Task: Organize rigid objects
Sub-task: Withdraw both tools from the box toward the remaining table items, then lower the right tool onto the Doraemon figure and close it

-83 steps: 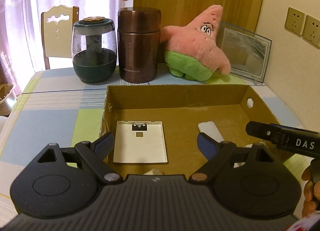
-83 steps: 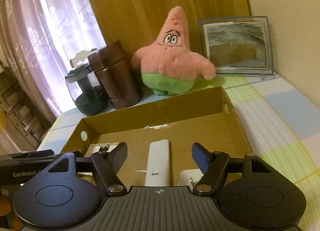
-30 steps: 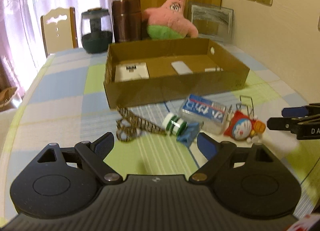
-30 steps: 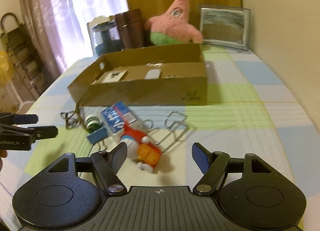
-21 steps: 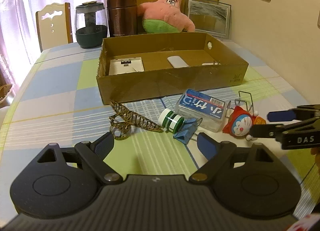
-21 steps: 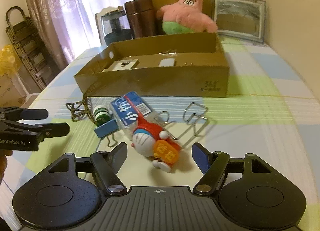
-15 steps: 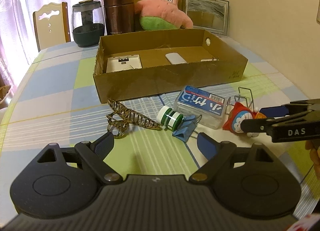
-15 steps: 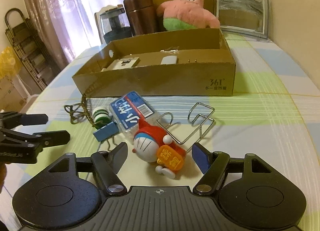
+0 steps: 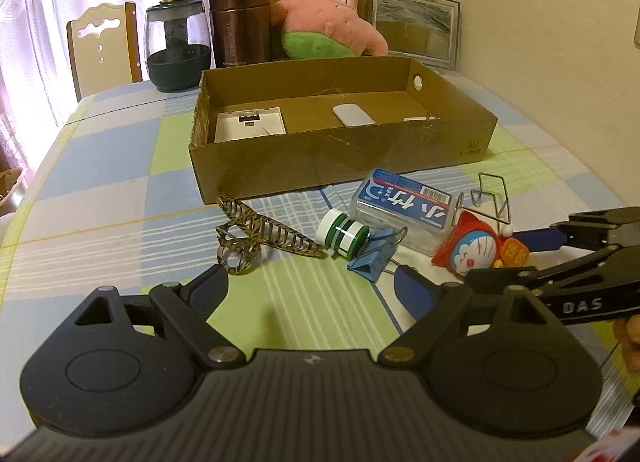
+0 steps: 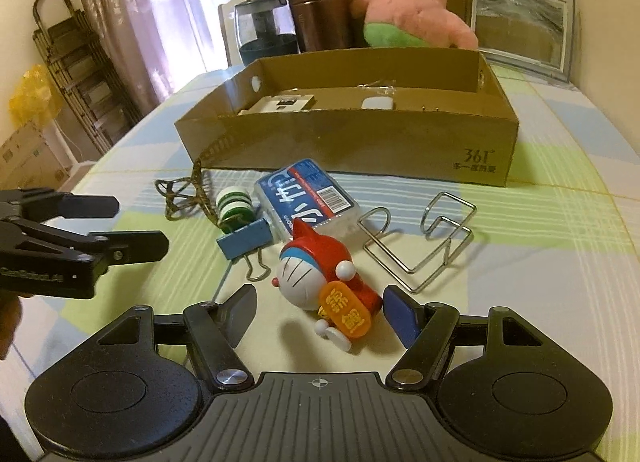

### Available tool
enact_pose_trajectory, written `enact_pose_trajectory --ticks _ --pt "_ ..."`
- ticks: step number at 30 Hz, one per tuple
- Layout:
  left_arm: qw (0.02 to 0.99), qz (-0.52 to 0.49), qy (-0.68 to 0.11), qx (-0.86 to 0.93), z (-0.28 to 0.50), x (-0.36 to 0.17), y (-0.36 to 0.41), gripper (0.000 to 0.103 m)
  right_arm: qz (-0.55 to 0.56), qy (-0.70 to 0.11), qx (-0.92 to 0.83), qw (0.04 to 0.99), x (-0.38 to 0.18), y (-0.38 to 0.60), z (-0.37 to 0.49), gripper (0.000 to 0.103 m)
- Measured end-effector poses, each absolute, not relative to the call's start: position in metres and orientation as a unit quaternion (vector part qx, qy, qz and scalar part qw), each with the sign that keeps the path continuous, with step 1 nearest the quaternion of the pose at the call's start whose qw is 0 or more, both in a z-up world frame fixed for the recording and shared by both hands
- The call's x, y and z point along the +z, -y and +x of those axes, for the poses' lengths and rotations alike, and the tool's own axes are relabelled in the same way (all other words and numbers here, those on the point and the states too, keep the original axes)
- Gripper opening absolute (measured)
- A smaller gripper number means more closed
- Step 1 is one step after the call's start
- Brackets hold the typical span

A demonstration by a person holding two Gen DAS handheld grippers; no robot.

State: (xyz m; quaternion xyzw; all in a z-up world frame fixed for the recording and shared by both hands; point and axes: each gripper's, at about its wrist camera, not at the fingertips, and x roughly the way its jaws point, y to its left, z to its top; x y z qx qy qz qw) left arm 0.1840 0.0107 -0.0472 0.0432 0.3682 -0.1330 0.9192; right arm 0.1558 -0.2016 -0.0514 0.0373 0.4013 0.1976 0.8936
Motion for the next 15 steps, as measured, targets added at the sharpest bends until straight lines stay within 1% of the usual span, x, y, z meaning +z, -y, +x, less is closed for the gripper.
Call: enact_pose_trajectory --ticks 3,5,6,7,11,15 --pt "0.919 0.042 -0.369 -0.133 0.184 -0.048 -0.011 0.088 0.015 -0.395 0.207 0.895 -0.055 0.194 0.161 0.068" --pt "0.919 0.042 -0.37 -0.133 0.185 -0.048 -0.012 0.088 -0.002 -0.392 0.216 0.894 -0.059 0.188 0.163 0.066" --pt "0.919 0.042 -0.37 -0.133 0.185 -0.048 -0.012 0.088 -0.012 -0.392 0.219 0.893 -0.06 0.185 0.164 0.062" --pt "0.918 0.041 -0.371 -0.133 0.185 -0.049 -0.012 0.088 -0.024 -0.394 0.223 0.891 -0.061 0.182 0.164 0.06" --pt "0.918 0.041 -0.371 -0.133 0.185 -0.049 -0.013 0.088 -0.051 -0.392 0.23 0.889 -0.062 0.172 0.162 0.06" --pt "0.918 0.041 -0.371 -0.133 0.185 -0.048 -0.013 0.088 -0.051 -0.391 0.225 0.891 -0.063 0.172 0.163 0.059"
